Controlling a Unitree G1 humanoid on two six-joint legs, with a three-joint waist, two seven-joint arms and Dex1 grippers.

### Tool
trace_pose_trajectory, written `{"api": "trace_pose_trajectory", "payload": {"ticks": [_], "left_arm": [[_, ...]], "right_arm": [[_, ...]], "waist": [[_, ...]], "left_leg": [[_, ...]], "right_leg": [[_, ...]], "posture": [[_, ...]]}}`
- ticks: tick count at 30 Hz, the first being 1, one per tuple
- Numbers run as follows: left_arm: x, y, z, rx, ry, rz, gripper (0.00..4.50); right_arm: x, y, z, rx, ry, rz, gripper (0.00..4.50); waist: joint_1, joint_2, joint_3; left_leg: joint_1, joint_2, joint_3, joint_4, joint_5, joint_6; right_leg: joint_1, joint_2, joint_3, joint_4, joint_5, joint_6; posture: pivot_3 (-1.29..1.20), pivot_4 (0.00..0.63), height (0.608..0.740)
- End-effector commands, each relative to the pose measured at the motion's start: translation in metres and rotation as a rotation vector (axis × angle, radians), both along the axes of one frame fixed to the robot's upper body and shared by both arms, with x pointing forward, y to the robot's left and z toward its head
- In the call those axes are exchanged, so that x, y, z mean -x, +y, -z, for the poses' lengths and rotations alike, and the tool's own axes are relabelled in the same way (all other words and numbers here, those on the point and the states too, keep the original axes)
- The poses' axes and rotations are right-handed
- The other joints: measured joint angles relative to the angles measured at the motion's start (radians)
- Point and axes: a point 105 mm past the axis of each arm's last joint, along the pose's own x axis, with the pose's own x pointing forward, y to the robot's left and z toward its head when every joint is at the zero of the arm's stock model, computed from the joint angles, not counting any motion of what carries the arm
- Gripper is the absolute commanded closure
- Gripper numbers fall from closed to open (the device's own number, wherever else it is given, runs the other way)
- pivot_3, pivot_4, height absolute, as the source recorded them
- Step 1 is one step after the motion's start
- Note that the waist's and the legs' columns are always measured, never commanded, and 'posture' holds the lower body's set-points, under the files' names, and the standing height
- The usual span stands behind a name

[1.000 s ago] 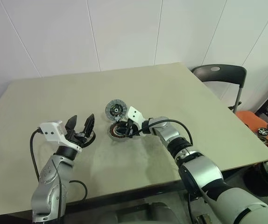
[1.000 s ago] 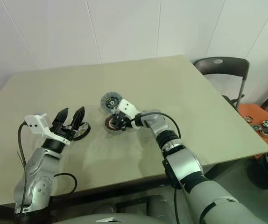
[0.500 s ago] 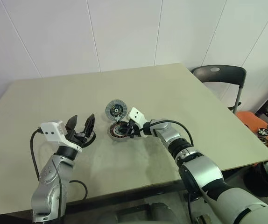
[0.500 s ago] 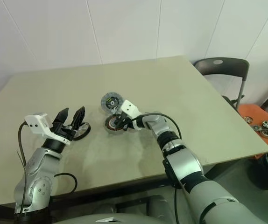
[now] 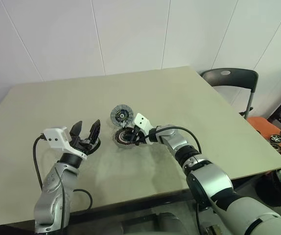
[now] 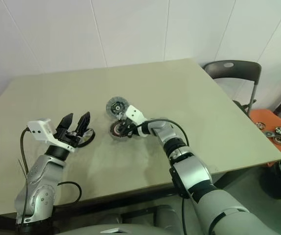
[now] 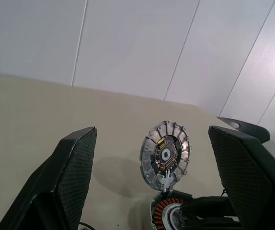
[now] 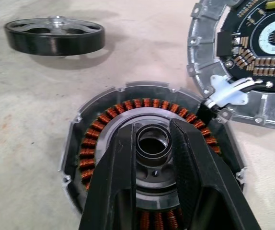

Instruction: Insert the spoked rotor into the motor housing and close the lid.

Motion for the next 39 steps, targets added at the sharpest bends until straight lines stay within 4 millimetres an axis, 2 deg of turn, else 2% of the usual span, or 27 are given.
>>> {"api": "trace_pose_trajectory", "payload": {"ticks": [1,7,8,13,22,24,28,33,36,39], "left_arm": [[0.0,-0.002,-0.009,-0.01,-0.036,0.007,0.51],[0.001,-0.002,-0.008,-0.01,-0.034,0.006,0.51],[0.001,-0.002,-0.008,-0.009,-0.034,0.006,0.51],[0.0,-0.002,-0.009,-0.008,-0.035,0.005,0.51],[-0.001,-0.002,-0.007,-0.001,-0.032,0.002,0.51],[-0.001,-0.002,-0.006,0.002,-0.031,0.001,0.51],[-0.001,-0.003,-0.005,0.008,-0.027,0.001,0.51],[-0.002,-0.003,-0.004,0.011,-0.025,0.004,0.51],[-0.003,-0.004,-0.003,0.012,-0.023,0.008,0.51],[-0.003,-0.004,-0.004,0.01,-0.024,0.011,0.51]], "right_arm": [[-0.005,-0.002,-0.004,0.015,-0.023,0.021,3.82],[-0.002,-0.001,-0.002,0.001,-0.004,-0.005,3.82],[-0.001,-0.001,-0.002,0.0,0.0,-0.012,3.1],[0.004,0.003,0.0,0.002,0.026,-0.038,1.55],[-0.003,0.0,-0.004,0.01,-0.014,0.0,1.55],[-0.004,0.001,-0.01,-0.033,-0.007,0.003,1.55],[0.004,0.011,-0.037,-0.229,0.075,-0.098,1.55],[0.008,0.012,-0.048,-0.306,0.118,-0.138,1.55],[0.006,0.011,-0.049,-0.299,0.1,-0.119,2.14],[0.002,0.009,-0.043,-0.256,0.065,-0.078,3.17]], "waist": [[0.0,0.0,0.0],[-0.001,0.0,0.0],[0.0,0.0,0.0],[0.0,0.0,0.0],[0.0,0.0,0.0],[0.0,0.0,0.0],[0.0,0.0,0.0],[0.0,0.0,0.0],[0.0,0.0,0.0],[0.001,0.0,0.0]], "left_leg": [[0.0,0.0,0.0,0.0,0.0,0.0],[0.0,0.0,0.0,0.0,0.0,0.0],[0.0,0.0,0.0,0.0,0.0,0.0],[0.0,0.0,0.0,0.0,0.0,0.0],[0.0,0.0,0.0,0.0,0.0,0.0],[0.0,0.0,0.0,0.0,0.0,0.0],[0.0,0.0,0.0,0.0,0.0,0.0],[0.0,0.0,0.0,0.0,0.0,0.0],[0.0,0.0,0.0,0.0,0.0,0.0],[0.0,0.0,0.0,0.0,0.0,0.0]], "right_leg": [[0.0,0.0,0.0,0.0,0.0,0.0],[0.001,0.0,0.0,0.0,-0.002,0.0],[0.001,0.0,0.0,0.0,-0.002,0.0],[0.001,0.0,0.0,0.0,-0.002,0.0],[0.002,0.0,0.0,0.0,-0.002,0.0],[0.002,0.0,0.0,0.0,-0.002,0.0],[0.001,0.0,0.0,0.0,-0.001,0.0],[-0.001,0.0,0.0,0.0,0.001,0.0],[-0.001,0.0,0.0,0.0,0.001,0.0],[-0.001,0.0,0.0,0.0,0.001,0.001]], "posture": [[0.0,0.0,0.74],[0.0,0.0,0.74],[0.0,0.0,0.74],[0.0,0.0,0.74],[0.0,0.0,0.74],[0.0,0.0,0.74],[0.0,0.0,0.74],[0.0,0.0,0.74],[0.0,0.0,0.74],[0.0,0.0,0.74]]}}
